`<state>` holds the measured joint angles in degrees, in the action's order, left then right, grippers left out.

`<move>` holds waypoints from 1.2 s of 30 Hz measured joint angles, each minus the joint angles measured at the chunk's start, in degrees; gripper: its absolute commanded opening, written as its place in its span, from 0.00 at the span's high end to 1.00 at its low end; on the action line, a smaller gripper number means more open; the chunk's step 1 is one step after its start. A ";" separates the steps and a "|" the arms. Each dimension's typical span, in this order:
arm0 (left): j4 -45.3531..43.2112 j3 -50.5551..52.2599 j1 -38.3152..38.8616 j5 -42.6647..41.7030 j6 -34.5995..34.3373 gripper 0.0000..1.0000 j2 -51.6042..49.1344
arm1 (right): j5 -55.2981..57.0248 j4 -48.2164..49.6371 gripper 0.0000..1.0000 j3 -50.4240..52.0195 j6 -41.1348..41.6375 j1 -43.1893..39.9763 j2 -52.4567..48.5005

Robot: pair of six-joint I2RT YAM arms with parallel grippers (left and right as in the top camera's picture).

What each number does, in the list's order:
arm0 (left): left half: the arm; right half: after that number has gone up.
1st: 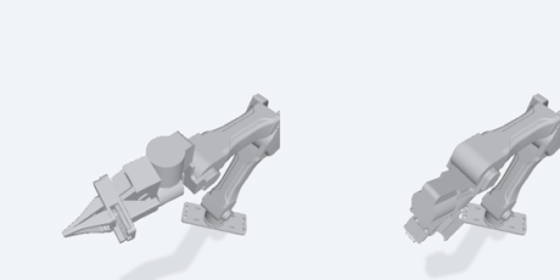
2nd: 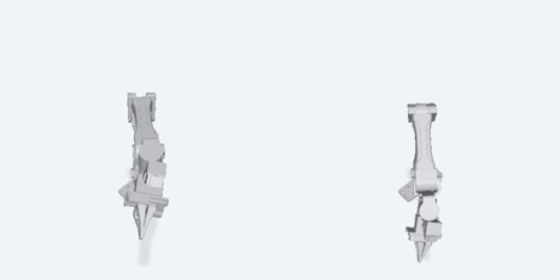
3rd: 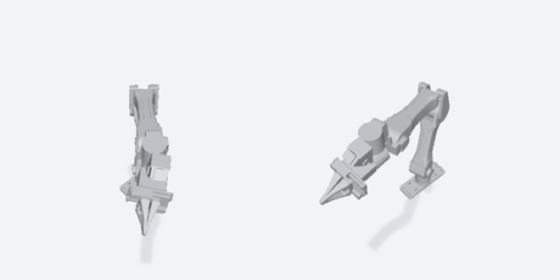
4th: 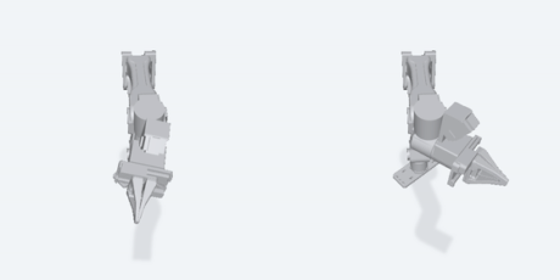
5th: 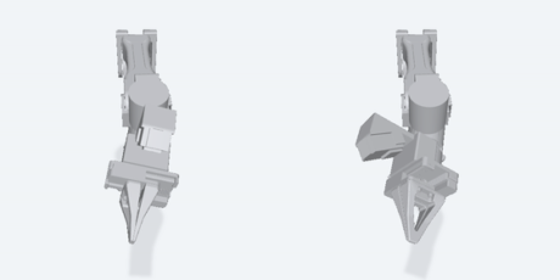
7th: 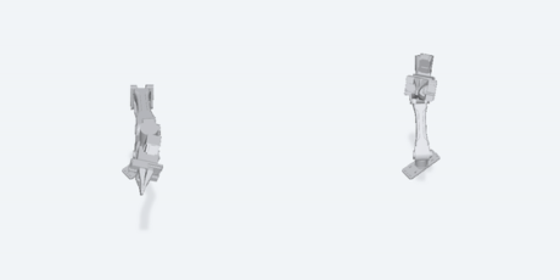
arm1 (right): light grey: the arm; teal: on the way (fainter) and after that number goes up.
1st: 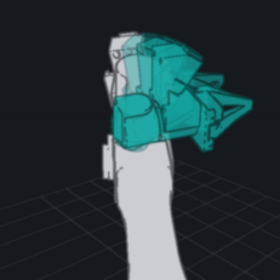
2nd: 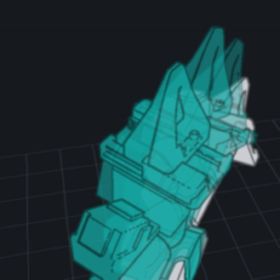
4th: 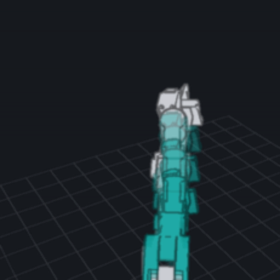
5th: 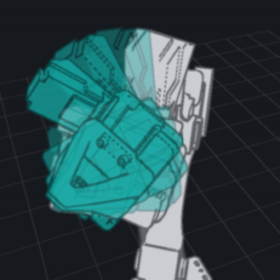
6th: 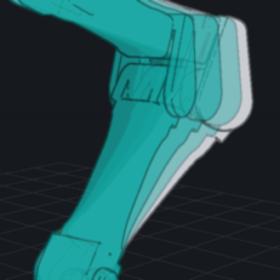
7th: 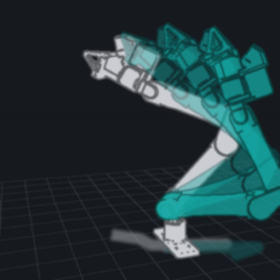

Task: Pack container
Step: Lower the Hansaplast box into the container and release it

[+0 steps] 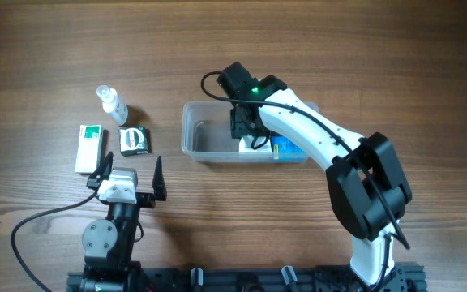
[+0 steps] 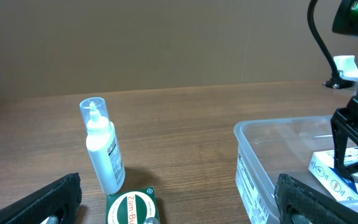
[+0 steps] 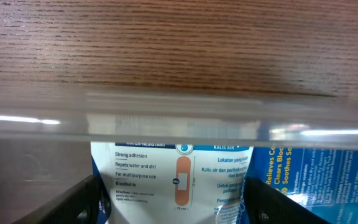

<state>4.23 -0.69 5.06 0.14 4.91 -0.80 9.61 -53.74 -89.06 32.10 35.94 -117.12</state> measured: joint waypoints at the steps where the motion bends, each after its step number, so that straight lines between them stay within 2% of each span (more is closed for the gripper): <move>1: 0.00 0.00 0.00 0.00 0.00 0.00 0.00 | 0.15 -0.13 0.24 -1.01 -0.57 0.00 0.00; 2: 0.00 0.00 0.00 0.00 0.00 0.00 0.00 | 0.20 -0.48 0.21 -2.51 -0.92 0.00 0.02; 5: 0.00 0.00 0.00 0.00 0.00 0.00 0.00 | 0.59 -0.81 0.20 -4.55 -1.57 0.00 0.50; 7: 0.00 0.00 0.00 0.00 0.00 0.00 0.00 | 0.63 -1.03 0.30 -4.68 -1.60 0.00 1.01; 8: 0.00 0.00 0.00 0.00 0.00 0.00 0.00 | 0.76 -1.51 0.43 -4.76 -1.77 0.00 2.03; 10: 0.00 0.00 0.00 0.00 0.00 0.00 0.00 | 0.83 -3.19 0.83 -4.98 -1.95 0.00 3.54; 11: 0.00 0.00 0.00 0.00 0.00 0.00 0.00 | 0.74 -4.92 0.96 -5.09 -2.19 0.00 3.93; 31: 0.00 0.00 0.00 0.00 0.00 0.00 0.00 | -3.41 -8.92 0.96 -3.69 -1.99 0.00 4.22; 36: 0.00 0.00 0.00 0.00 0.00 0.00 0.00 | -3.61 -4.68 0.96 -1.84 -1.81 0.00 4.22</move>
<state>4.23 -0.69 5.06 0.14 4.91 -0.80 6.00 -58.41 -90.89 30.28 35.94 -112.90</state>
